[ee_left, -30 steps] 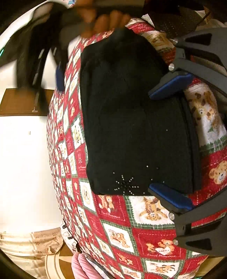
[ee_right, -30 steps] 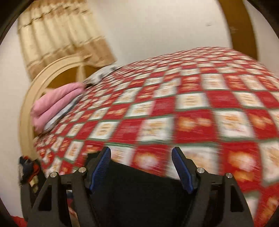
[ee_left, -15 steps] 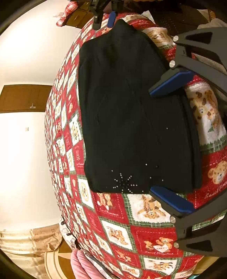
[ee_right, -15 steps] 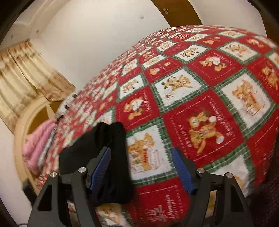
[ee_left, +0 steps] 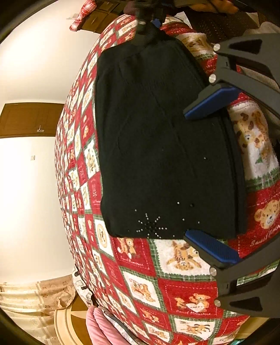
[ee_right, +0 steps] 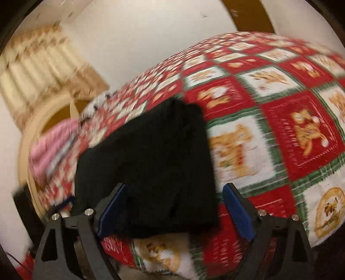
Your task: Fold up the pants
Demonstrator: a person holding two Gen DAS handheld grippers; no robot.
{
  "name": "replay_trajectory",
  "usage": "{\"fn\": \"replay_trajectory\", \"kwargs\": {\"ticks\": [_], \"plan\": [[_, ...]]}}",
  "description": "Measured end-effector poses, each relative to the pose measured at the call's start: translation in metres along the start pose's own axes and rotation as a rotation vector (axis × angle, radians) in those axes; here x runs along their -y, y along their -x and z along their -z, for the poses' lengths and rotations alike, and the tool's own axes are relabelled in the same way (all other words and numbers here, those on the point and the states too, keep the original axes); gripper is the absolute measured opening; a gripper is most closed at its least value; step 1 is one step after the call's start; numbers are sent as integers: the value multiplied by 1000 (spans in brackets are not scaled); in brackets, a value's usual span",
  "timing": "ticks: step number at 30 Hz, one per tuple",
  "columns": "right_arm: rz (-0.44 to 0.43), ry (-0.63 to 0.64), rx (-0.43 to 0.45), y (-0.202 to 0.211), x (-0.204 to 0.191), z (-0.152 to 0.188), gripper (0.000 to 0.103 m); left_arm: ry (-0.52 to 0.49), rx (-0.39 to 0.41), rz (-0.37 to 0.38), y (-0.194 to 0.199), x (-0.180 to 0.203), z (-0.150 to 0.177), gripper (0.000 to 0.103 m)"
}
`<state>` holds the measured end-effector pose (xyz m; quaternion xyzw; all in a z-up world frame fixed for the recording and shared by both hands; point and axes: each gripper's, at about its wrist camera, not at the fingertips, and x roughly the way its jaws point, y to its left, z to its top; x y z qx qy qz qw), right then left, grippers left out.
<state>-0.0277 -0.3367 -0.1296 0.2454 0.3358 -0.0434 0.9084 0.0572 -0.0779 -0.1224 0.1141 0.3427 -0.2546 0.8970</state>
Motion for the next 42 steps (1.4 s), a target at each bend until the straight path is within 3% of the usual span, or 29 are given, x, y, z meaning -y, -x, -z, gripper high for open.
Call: {"fn": "replay_trajectory", "kwargs": {"ticks": [3,7,10,11,12,14,16,21,26,28,33,36,38,42], "plan": [[69,126,-26,-4,-22,5,91,0,-1,-2,0,0,0,103],[113,190,-22,-5,-26,8,87,1,-1,-1,0,0,0,103],[158,237,-1,-2,-29,10,73,3,-1,1,0,0,0,103],[149,251,6,0,-31,10,56,3,-1,1,0,0,0,103],[153,286,16,2,-37,9,49,3,-1,1,0,0,0,103],[190,378,32,3,-51,11,42,4,-1,0,0,0,0,103],[198,411,25,0,-54,14,42,6,-3,-1,-1,0,0,103],[84,226,2,-2,-24,6,46,2,-2,-2,-1,0,0,103],[106,266,11,-2,-32,10,45,12,-7,22,3,-3,-2,103],[93,247,8,-3,-30,9,45,59,-1,60,9,-14,-3,96],[83,230,9,-4,-27,7,46,206,-9,62,13,-51,-7,95],[79,224,7,-4,-27,7,46,343,-32,167,9,-73,-13,83],[76,219,6,-5,-26,7,46,365,-55,198,3,-75,-16,82],[75,216,4,-5,-26,7,47,338,-112,139,-17,-64,-16,82]]}}
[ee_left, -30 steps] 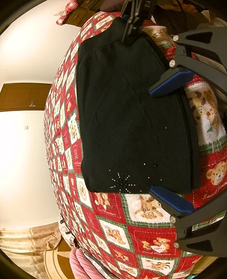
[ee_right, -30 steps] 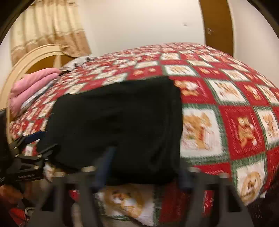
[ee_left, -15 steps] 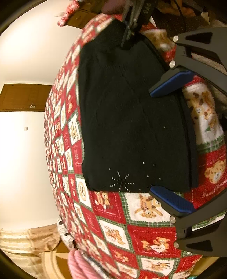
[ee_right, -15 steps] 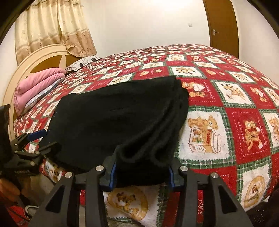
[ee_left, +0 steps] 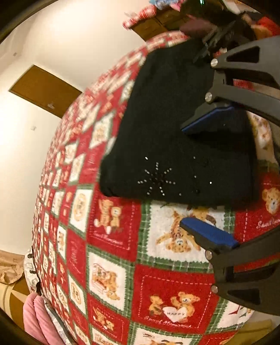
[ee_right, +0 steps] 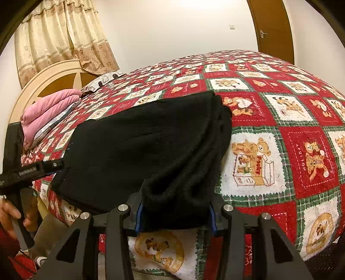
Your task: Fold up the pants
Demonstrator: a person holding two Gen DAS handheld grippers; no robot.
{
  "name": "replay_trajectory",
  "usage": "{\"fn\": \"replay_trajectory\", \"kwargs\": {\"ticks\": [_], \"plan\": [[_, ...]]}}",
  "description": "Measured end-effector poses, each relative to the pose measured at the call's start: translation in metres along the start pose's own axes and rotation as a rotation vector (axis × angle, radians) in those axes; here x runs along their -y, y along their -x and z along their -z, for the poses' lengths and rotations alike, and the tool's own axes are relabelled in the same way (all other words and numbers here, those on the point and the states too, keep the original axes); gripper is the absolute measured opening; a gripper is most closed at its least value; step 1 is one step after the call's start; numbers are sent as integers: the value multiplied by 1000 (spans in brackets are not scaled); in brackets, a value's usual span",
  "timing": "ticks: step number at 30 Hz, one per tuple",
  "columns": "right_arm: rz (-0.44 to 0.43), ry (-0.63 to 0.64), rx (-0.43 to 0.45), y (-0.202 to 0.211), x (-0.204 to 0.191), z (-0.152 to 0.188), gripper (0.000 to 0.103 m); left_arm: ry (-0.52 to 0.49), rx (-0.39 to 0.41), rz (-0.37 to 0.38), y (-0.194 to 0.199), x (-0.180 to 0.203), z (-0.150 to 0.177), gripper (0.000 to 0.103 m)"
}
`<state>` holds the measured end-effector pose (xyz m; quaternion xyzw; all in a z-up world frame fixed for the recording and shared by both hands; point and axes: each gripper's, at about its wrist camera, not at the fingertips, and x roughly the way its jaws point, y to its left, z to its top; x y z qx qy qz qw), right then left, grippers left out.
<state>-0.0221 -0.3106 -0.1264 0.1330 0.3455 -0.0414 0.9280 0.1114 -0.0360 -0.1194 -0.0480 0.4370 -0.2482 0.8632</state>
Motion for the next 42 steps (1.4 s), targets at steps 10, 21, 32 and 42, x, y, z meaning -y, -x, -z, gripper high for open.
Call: {"fn": "replay_trajectory", "kwargs": {"ticks": [10,21,32,42], "plan": [[-5,-10,-4,0,1,0,47,70,-7,55,7,-6,11,79],[-7,-12,-6,-1,3,0,47,108,32,31,16,-10,12,24],[-10,-23,-7,-1,3,0,47,29,-91,46,8,9,22,81],[-12,-29,-5,-1,3,0,47,269,-41,161,18,-32,18,12]]}}
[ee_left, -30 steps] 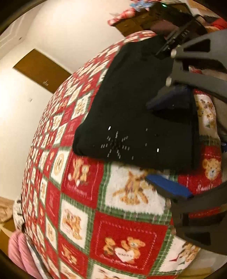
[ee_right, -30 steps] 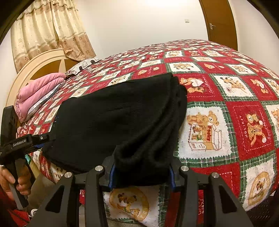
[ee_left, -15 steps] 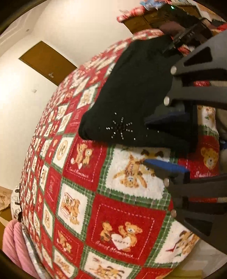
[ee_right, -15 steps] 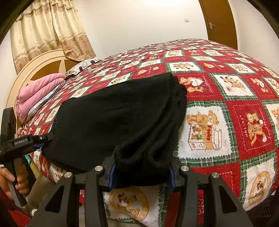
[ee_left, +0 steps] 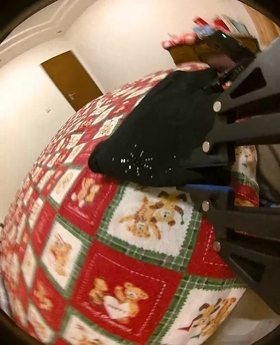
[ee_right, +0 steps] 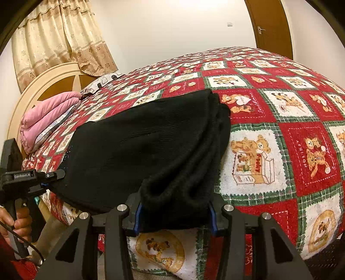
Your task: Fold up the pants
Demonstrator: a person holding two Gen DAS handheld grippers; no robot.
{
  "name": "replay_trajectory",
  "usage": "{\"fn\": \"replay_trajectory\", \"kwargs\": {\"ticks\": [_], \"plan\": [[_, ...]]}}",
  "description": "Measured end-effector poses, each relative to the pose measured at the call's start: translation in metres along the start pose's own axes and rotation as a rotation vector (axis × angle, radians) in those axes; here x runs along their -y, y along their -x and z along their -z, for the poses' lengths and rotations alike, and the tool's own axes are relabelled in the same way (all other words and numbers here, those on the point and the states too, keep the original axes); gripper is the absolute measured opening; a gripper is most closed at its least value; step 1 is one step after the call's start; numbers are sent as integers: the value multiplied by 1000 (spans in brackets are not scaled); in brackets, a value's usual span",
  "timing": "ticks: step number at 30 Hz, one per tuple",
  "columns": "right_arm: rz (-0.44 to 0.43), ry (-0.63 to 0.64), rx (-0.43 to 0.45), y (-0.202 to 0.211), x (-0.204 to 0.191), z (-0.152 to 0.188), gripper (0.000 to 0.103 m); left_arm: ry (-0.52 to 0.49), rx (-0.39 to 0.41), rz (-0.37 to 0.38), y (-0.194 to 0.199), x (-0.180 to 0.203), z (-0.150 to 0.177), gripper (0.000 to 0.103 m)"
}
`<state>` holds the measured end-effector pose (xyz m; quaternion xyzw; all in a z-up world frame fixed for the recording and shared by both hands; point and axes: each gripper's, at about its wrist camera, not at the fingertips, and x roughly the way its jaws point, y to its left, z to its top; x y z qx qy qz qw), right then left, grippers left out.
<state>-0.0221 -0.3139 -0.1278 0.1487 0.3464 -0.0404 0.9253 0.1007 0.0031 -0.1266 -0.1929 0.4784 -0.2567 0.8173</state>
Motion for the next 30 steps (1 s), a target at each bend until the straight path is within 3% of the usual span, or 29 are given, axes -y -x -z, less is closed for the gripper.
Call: {"fn": "replay_trajectory", "kwargs": {"ticks": [3,7,9,18,22,30], "plan": [[-2,-7,2,0,1,1,47,-236,51,-157,0,42,9,12],[-3,-8,2,0,2,1,47,-403,73,-277,-7,69,17,13],[-2,-7,2,0,2,1,47,-418,58,-313,-12,69,17,14],[-3,-10,2,0,3,1,48,-332,36,-292,-22,56,10,27],[6,-8,6,1,1,1,48,-365,48,-270,-19,60,11,14],[89,112,40,10,-20,-1,37,-433,83,-316,-14,72,13,12]]}}
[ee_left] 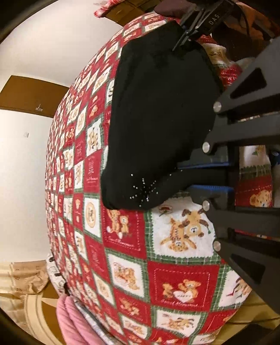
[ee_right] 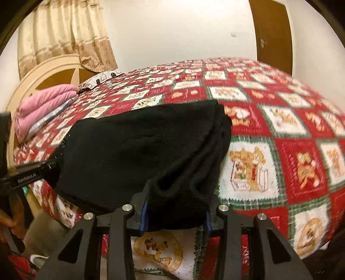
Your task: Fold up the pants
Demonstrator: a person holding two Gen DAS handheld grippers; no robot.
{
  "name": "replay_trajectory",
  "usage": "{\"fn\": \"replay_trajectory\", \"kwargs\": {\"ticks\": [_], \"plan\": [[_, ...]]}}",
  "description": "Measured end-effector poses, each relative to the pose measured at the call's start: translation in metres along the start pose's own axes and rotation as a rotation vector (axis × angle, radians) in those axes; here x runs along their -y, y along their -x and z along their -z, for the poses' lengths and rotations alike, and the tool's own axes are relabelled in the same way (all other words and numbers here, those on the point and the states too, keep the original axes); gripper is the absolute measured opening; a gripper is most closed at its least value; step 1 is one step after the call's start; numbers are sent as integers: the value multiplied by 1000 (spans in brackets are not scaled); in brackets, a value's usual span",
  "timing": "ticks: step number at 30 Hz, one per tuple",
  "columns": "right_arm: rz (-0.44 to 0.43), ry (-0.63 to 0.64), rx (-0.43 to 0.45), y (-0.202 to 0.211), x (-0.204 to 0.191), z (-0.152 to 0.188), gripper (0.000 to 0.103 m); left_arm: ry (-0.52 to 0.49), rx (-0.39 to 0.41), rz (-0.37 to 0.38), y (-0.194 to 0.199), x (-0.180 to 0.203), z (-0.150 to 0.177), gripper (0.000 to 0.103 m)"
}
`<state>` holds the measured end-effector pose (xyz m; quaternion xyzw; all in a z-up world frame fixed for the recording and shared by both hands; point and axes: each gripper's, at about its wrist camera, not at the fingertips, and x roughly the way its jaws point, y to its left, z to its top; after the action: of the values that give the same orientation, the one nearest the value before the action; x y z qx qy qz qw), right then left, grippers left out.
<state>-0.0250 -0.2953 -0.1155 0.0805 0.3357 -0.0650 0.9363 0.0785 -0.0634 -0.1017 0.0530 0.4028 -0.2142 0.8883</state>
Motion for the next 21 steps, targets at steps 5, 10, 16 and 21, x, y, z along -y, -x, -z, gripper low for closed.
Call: {"fn": "replay_trajectory", "kwargs": {"ticks": [5,10,16,21], "plan": [[0,25,47,13,-4,-8,33,-58,76,-17,19,11,-6,12],[17,83,101,26,-13,-13,32,-55,101,-4,27,11,-13,12],[44,128,132,32,-21,-14,32,-49,116,8,30,12,-15,12],[60,151,151,36,-26,-14,32,-66,135,4,33,16,-17,12]]}}
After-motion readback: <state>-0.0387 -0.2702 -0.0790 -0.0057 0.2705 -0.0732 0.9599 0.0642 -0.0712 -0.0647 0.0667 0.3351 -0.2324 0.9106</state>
